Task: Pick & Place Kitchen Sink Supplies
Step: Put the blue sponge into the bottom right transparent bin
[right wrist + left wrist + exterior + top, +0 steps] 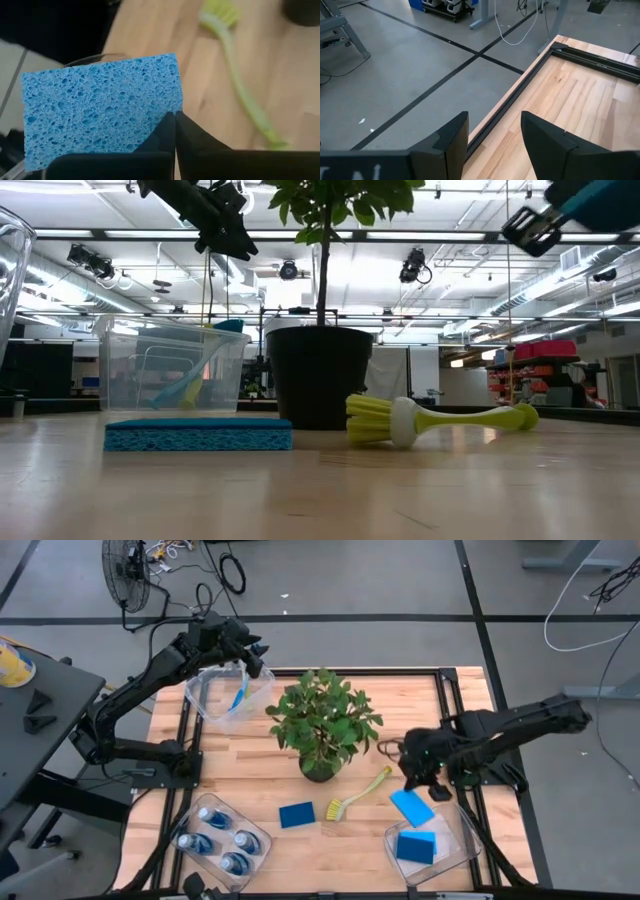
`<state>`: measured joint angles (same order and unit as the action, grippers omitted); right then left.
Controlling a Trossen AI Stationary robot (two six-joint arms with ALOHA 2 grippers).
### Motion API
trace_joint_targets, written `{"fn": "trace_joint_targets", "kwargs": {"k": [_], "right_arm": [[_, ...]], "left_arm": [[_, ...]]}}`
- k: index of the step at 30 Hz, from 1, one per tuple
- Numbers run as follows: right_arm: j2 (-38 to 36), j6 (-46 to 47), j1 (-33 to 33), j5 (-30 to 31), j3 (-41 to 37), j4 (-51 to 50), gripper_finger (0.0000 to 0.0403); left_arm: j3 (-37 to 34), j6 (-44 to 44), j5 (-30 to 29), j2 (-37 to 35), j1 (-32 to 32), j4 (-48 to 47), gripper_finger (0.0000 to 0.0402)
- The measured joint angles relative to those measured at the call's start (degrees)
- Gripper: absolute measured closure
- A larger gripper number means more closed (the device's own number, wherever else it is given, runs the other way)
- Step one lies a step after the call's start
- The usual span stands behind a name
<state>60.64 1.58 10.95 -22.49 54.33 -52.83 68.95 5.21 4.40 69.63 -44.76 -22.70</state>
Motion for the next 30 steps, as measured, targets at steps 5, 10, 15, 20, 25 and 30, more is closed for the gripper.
{"fn": "trace_joint_targets", "kwargs": {"k": [5,10,15,20,25,30], "right_arm": [[0.0,2.8,7.4,1.0,0.0,0.0,0.0403],[0.6,5.6,14.3,2.9,-0.1,0.0,0.0403],[1.6,6.6,19.0,4.0,-1.9,-0.1,0.0403],[2.3,6.7,22.0,4.0,-3.3,-1.8,0.0403],[2.3,7.3,23.9,4.0,-5.6,-2.3,0.0402],[2.3,12.7,24.7,3.0,-7.8,-3.3,0.0383]], "left_arm": [[0.0,0.0,0.0,0.0,0.0,0.0,0.0216],[0.0,0.0,0.0,0.0,0.0,0.0,0.0216],[0.0,0.0,0.0,0.0,0.0,0.0,0.0216],[0.0,0.5,0.0,0.0,0.0,0.0,0.0216],[0.0,0.6,0.0,0.0,0.0,0.0,0.0216],[0.0,0.6,0.0,0.0,0.0,0.0,0.0216]]}}
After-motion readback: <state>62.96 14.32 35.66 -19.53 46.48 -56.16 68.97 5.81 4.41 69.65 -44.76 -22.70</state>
